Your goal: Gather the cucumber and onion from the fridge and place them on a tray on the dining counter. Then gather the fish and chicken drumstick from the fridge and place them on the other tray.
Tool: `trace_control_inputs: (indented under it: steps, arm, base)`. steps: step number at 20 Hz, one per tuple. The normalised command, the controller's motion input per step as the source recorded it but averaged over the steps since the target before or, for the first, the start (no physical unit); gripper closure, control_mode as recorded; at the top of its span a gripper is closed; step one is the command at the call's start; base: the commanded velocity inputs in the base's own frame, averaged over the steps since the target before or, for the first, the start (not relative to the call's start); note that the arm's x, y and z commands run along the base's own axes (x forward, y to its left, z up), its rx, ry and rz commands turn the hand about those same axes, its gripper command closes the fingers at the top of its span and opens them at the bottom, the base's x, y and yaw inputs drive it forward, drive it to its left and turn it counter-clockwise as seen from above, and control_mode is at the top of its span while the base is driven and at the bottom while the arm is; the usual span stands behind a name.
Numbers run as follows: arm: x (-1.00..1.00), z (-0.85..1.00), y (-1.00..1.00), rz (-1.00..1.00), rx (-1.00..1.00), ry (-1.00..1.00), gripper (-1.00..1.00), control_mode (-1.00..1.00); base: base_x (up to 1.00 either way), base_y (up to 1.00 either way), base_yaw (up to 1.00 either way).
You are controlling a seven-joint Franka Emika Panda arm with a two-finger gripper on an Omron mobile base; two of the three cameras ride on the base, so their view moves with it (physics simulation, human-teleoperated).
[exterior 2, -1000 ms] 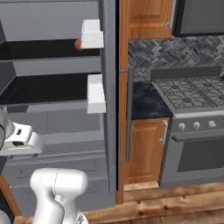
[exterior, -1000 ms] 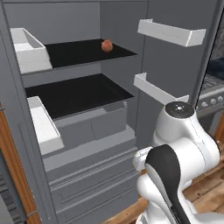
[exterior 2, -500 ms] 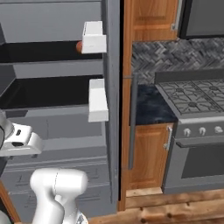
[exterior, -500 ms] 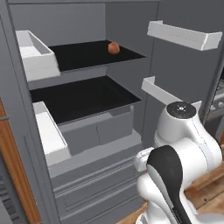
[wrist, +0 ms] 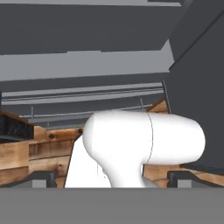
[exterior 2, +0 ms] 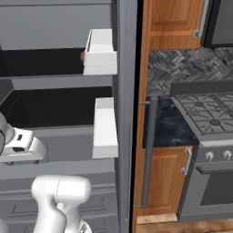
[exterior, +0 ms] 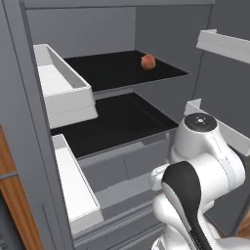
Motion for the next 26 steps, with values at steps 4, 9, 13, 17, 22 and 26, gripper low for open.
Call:
trace_control_inputs:
  steps: [4, 9, 13, 17, 22, 26]
  arm:
    - [0.00, 0.00, 0.00, 0.00, 0.00, 0.00, -1.00, 1.00]
    - [0.00, 0.00, 0.00, 0.00, 0.00, 0.00, -1.00, 1.00]
    - [0.00, 0.00, 0.00, 0.00, 0.00, 0.00, -1.00, 1.00]
    - [0.00, 0.00, 0.00, 0.00, 0.00, 0.00, -1.00, 1.00]
    - [0.00, 0.00, 0.00, 0.00, 0.00, 0.00, -1.00, 1.00]
    - [0.11, 0.00, 0.02, 0.00, 0.00, 0.00, -1.00, -1.00]
  base:
    - [0.25, -0.28, 0.19]
    - [0.39, -0.18, 0.20]
    - [0.53, -0.03, 0.13]
    - [0.68, -0.08, 0.08]
    - [0.76, 0.01, 0.03]
    - [0.04, 0.06, 0.00]
